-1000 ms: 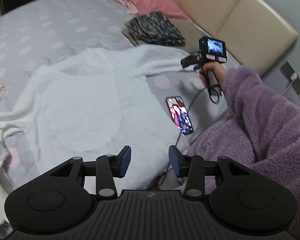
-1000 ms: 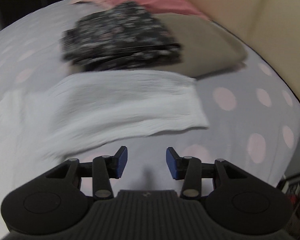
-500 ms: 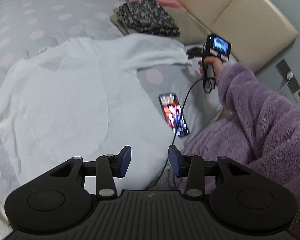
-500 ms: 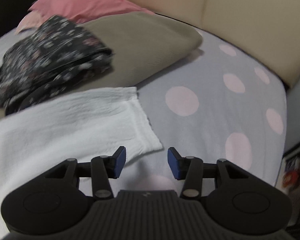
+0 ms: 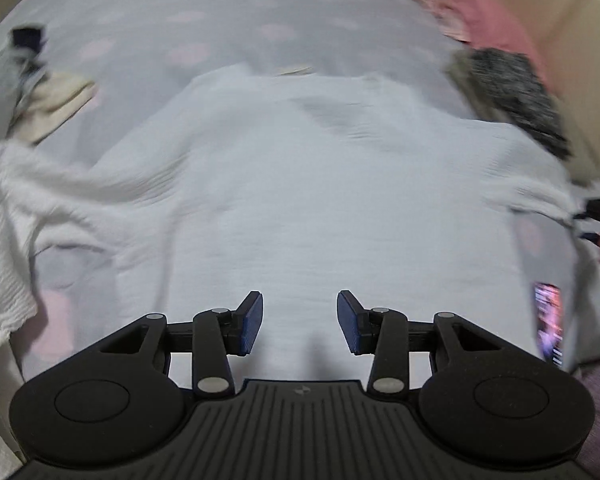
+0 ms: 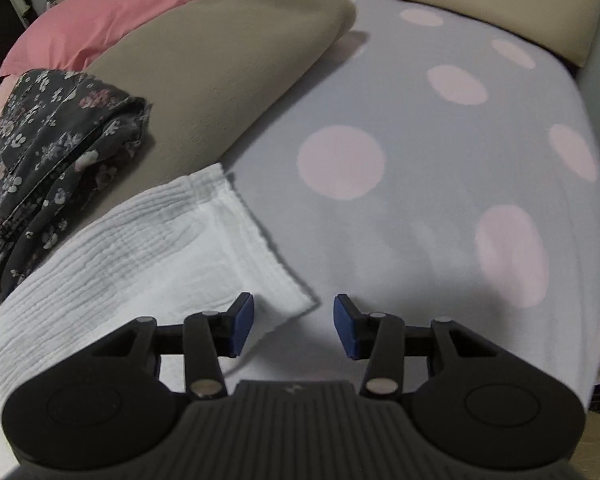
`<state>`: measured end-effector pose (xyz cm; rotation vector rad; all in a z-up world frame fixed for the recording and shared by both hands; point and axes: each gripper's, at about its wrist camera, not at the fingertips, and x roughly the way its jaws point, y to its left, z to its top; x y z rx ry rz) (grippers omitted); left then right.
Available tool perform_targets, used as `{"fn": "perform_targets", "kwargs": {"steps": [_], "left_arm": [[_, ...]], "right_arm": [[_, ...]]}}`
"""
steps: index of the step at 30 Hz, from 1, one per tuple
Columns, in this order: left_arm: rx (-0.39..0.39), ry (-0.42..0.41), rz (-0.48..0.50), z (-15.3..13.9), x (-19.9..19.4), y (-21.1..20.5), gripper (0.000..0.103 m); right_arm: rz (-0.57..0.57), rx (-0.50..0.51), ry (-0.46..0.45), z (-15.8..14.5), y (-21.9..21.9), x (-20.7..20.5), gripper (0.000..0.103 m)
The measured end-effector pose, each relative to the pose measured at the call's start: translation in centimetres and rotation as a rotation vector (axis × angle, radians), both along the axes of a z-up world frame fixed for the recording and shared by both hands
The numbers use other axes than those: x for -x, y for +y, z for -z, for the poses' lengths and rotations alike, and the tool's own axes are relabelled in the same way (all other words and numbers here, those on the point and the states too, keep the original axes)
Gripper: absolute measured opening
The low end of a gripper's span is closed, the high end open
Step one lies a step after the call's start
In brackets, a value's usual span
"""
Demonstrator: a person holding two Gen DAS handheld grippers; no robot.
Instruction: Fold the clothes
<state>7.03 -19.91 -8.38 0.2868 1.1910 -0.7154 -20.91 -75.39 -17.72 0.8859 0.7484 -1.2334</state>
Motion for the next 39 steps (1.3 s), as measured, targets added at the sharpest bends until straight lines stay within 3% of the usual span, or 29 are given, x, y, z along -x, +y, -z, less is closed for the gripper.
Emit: {"fn": "perform_targets", "kwargs": {"steps": [2, 5, 9, 13, 21, 30, 35, 39], "left_arm": [[-0.061, -0.03, -0.013, 0.8, -1.2, -0.1, 0.039], [-0.127, -0.089, -0.02, 1.6, -2.1, 0.0, 0.039], [-0.127, -0.076, -0.061, 1.7, -2.8, 0.2, 0.039], [-0.121, -0.128, -0.021, 1.3, -2.2, -0.6, 0.039], [-0.089, -0.16, 0.0, 0.5, -2.0, -1.1, 0.039], [-0.071, -0.175, -0.027, 0.2, -3.2, -1.1, 0.039], [-0.067, -0.175, -0.03, 0.6, -3.7, -1.2, 0.039], [-0.056, -0.172, -0.03, 0.9, -3.9, -1.3, 0.039]], "right_arm": [[-0.026, -0.01, 0.011, 0.4, 0.0, -0.8, 0.035], [-0.084, 0.022, 0.044, 0.1, 0.4, -2.3, 0.011], [-0.143, 0.136, 0.066, -2.3, 2.1, -3.2, 0.011], [-0.224, 0.244, 0.036, -5.9, 4.9, -3.7, 0.011], [-0.429, 0.424, -0.085, -13.8, 12.1, -6.5, 0.011], [-0.724, 0.437, -0.175, -17.8, 21.7, -13.1, 0.011], [-0.893, 0.397, -0.193, -17.2, 26.9, -17.1, 0.011], [-1.009, 0.335, -0.154, -15.0, 30.2, -20.5, 0.011]]}}
